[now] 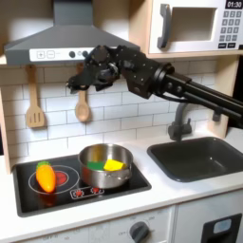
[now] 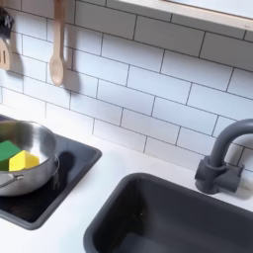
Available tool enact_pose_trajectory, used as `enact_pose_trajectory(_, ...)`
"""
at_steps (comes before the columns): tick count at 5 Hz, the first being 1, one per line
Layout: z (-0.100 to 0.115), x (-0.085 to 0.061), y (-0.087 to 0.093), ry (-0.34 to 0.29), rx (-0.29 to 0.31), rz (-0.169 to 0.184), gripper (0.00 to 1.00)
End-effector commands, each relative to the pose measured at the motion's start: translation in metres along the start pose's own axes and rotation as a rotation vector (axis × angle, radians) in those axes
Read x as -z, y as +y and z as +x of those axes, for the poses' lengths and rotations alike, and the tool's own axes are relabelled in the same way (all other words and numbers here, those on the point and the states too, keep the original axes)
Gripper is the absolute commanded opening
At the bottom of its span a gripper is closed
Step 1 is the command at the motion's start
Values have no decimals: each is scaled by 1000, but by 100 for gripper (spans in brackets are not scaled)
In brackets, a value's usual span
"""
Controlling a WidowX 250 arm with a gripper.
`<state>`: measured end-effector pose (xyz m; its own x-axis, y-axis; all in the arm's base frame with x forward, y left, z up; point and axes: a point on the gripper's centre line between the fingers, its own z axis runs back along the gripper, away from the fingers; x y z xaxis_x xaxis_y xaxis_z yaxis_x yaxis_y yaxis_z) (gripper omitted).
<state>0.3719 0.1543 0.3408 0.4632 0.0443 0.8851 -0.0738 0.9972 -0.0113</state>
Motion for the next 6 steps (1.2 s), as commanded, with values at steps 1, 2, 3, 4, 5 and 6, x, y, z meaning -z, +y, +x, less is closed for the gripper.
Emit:
enact_pose_trajectory(1,17,15,-22,-43,16,-61,100)
enact_pose_trajectory(2,25,14,-30,-72,35,-85,100)
enact_pose_trajectory(3,32,5,-30,-119,8,-91,0)
enact_pose_trajectory(4,35,4,-29,-131,13,-85,0)
enact_pose_trajectory(5,43,0,-22,-156,8,-66,0)
enact_pose_trajectory(6,46,2,-23,-160,6,-74,0)
